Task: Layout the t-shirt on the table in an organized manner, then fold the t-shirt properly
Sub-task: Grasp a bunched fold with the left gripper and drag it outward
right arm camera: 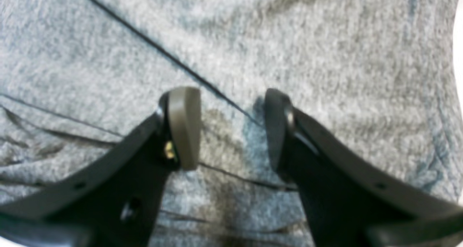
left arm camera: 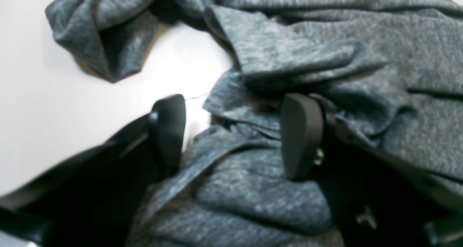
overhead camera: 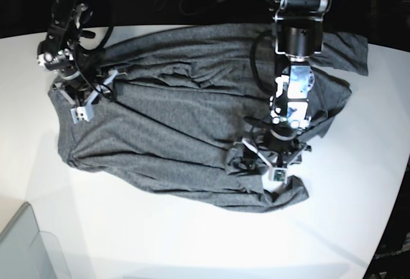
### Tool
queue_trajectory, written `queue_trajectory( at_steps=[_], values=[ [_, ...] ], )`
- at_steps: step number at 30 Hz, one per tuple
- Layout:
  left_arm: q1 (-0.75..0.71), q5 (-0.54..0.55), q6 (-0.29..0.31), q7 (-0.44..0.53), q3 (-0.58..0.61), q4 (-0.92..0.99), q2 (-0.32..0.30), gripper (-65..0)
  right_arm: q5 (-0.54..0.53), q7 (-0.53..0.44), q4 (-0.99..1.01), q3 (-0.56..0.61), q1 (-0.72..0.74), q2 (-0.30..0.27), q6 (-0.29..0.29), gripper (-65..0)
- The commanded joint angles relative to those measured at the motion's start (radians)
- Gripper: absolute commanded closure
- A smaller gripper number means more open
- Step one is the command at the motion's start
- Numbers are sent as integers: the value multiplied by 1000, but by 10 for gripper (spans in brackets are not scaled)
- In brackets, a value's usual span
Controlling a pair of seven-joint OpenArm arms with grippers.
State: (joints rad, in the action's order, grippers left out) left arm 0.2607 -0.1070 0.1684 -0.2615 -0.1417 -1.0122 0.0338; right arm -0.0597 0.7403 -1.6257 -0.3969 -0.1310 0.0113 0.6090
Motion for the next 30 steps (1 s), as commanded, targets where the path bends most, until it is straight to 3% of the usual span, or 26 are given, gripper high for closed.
queue_trajectory(
  at_steps=[1, 13, 22, 30],
  values=[
    [27, 7, 0, 26, -2, -15, 2, -401, -12, -20, -15, -1, 11, -9, 4, -291],
    [119, 45, 0, 28, -5, 125, 24, -380, -12, -21, -15, -1, 12, -10, 4, -291],
    [139, 120, 0, 28, -3, 120, 12, -12, -12, -23, -15, -1, 15, -10, 4, -291],
    [122, 122, 0, 20, -6, -7, -21, -1, -12, -23, 2, -1, 18, -20, 4, -291]
  ],
)
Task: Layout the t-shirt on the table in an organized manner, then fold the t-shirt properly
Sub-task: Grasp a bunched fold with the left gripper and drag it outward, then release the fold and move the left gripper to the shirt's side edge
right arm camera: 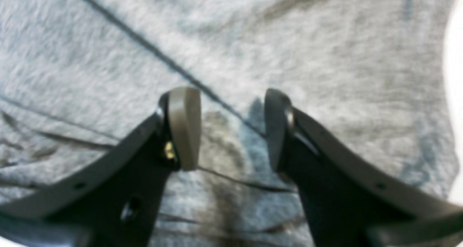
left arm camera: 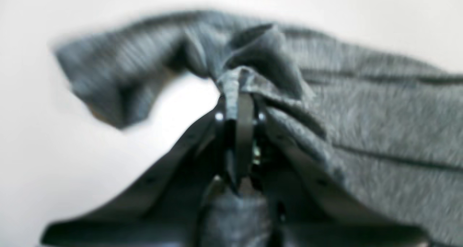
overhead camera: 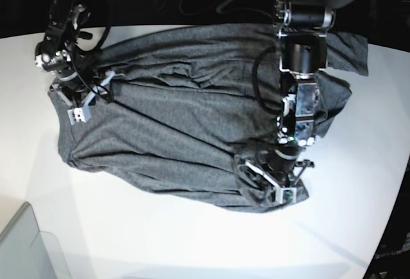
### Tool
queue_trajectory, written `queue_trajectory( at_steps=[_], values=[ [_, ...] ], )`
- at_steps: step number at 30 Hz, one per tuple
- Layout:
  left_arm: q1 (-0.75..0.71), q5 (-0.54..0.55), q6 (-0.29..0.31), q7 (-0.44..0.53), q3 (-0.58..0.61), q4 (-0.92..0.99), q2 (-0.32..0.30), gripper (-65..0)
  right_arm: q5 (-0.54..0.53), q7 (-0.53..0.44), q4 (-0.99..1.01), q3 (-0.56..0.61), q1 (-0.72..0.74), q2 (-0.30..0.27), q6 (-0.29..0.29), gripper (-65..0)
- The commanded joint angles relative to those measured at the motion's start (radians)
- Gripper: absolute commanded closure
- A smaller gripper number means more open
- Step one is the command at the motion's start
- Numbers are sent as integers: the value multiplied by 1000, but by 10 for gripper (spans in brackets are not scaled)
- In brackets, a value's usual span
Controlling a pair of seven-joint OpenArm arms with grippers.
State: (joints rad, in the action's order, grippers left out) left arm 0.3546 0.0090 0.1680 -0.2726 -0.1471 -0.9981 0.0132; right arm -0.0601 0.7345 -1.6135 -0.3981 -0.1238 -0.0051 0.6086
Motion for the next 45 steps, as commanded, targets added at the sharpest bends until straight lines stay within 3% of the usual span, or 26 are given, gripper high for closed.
queue_trajectory(
  at_steps=[1, 14, 23, 31, 37, 45],
  values=[
    [21, 6, -2, 32, -1, -46, -3, -1, -11, -17, 3, 0, 13, -6, 4, -291],
    [-7, 6, -6, 29, -12, -114, -158, -1, -11, -19, 52, 0, 14, -12, 4, -291],
    [-42, 6, 2, 29, -285, -104, -181, -1, -11, -19, 52, 0, 14, -12, 4, -291],
    [-35, 4, 2, 29, -286, -100, -233, -1, -11, -19, 52, 14, 14, -9, 4, -291],
    [30, -1, 2, 34, -285, -23, -238, -3, -11, -19, 46, 70, 11, -12, 4, -291],
    [197, -1, 2, 37, -285, 252, -284, -220, -11, -19, 43, 70, 8, -14, 4, -291]
  ],
)
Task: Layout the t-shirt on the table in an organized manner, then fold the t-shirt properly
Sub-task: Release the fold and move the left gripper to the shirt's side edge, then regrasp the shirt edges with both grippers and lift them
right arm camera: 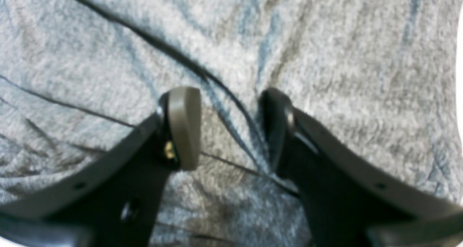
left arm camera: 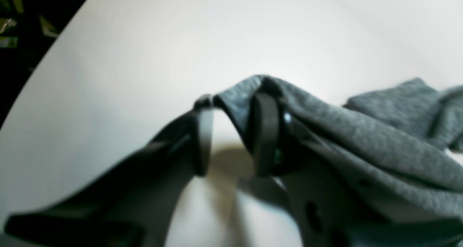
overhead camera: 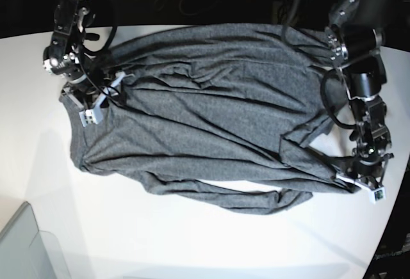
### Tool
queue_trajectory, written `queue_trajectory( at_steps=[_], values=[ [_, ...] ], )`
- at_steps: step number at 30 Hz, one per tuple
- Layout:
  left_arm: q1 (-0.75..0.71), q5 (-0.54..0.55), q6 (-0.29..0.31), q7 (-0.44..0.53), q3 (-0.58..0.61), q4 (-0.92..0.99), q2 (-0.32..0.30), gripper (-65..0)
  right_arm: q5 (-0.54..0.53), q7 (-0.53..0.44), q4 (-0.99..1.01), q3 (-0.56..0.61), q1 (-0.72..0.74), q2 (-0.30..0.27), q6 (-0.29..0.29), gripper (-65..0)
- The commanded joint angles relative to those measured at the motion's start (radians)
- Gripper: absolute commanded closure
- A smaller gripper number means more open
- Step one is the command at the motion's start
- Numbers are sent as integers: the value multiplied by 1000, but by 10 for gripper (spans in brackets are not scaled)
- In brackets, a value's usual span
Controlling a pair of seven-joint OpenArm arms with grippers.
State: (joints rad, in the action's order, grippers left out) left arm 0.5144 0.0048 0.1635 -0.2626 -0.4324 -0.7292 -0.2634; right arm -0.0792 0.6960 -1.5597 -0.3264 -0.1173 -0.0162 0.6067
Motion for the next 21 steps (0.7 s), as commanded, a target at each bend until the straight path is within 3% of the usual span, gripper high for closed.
queue_trajectory(
  at_steps=[1, 9, 14, 21],
  values=[
    [43, 4, 6, 27, 0, -13, -9, -237, 8, 20, -17, -3, 3, -5, 6, -291],
    [45, 10, 6, 27, -7, -37, -9, -305, 6, 20, -193, -1, 1, -3, 6, -292],
    [-78, 11, 6, 13, -10, -324, 3, -324, 8, 24, -204, 16, 34, -3, 6, -294],
    [-362, 192, 6, -240, -7, -809, 128, -322, 8, 27, -146, 109, 77, -1, 6, -294]
  ],
)
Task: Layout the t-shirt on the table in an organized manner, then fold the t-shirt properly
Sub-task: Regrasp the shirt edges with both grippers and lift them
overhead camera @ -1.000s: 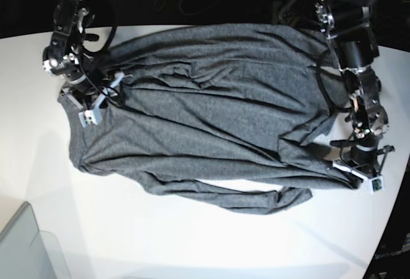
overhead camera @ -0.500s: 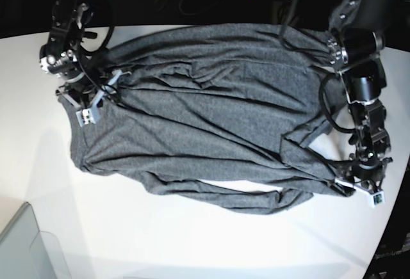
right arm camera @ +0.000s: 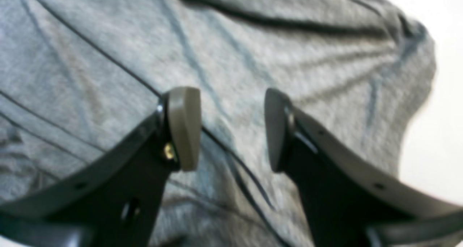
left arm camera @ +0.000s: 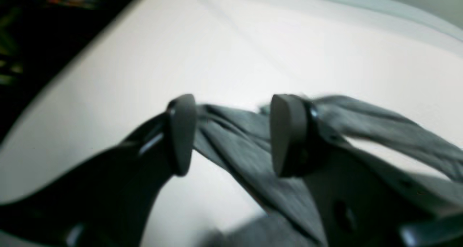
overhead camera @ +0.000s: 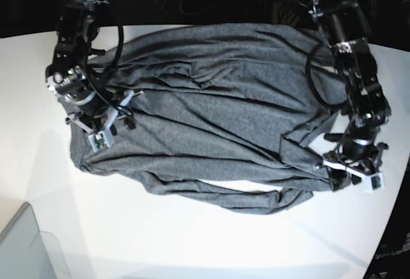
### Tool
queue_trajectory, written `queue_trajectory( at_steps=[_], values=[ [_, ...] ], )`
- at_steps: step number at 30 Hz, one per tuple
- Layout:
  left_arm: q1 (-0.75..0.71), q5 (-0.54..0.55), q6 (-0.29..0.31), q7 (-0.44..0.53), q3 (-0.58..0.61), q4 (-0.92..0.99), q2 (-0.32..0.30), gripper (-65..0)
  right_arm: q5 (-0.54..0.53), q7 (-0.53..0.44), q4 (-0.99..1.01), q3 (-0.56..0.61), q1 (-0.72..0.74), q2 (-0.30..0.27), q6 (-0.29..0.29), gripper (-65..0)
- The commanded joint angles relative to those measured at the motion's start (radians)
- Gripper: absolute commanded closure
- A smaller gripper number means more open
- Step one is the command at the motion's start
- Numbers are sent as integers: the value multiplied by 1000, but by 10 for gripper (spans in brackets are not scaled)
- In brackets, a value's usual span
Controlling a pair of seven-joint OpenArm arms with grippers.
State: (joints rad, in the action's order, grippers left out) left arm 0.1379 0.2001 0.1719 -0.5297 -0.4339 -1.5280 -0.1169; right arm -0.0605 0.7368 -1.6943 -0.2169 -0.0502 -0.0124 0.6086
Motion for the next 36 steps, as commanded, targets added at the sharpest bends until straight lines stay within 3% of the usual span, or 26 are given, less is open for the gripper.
queue_trajectory(
  at_steps=[1, 5, 12, 14, 23, 27, 36],
  values=[
    [-24, 20, -2, 1, -3, -36, 3, -322, -11, -13, -5, 15, 13, -7, 4, -294],
    [-122, 39, -2, -16, 63, -1, 47, -322, -11, -21, 32, 60, 31, -8, 4, -294],
    [-152, 39, -2, 59, 71, 200, 36, -321, -11, -21, 116, 61, 72, -8, 4, -294],
    [-174, 42, -2, 81, 43, 212, 4, -321, -11, -21, 141, 63, 85, -10, 4, -294],
    [-263, 49, -2, 76, -127, 139, -13, -321, -11, -52, 339, 53, 161, -74, 4, -292],
    [-286, 49, -2, 76, -141, 85, -7, -321, -11, -118, 357, 52, 154, -87, 4, -292],
    [-266, 91, -2, 75, -136, 51, -5, -321, -11, -125, 316, 52, 164, -83, 4, -292]
  ],
)
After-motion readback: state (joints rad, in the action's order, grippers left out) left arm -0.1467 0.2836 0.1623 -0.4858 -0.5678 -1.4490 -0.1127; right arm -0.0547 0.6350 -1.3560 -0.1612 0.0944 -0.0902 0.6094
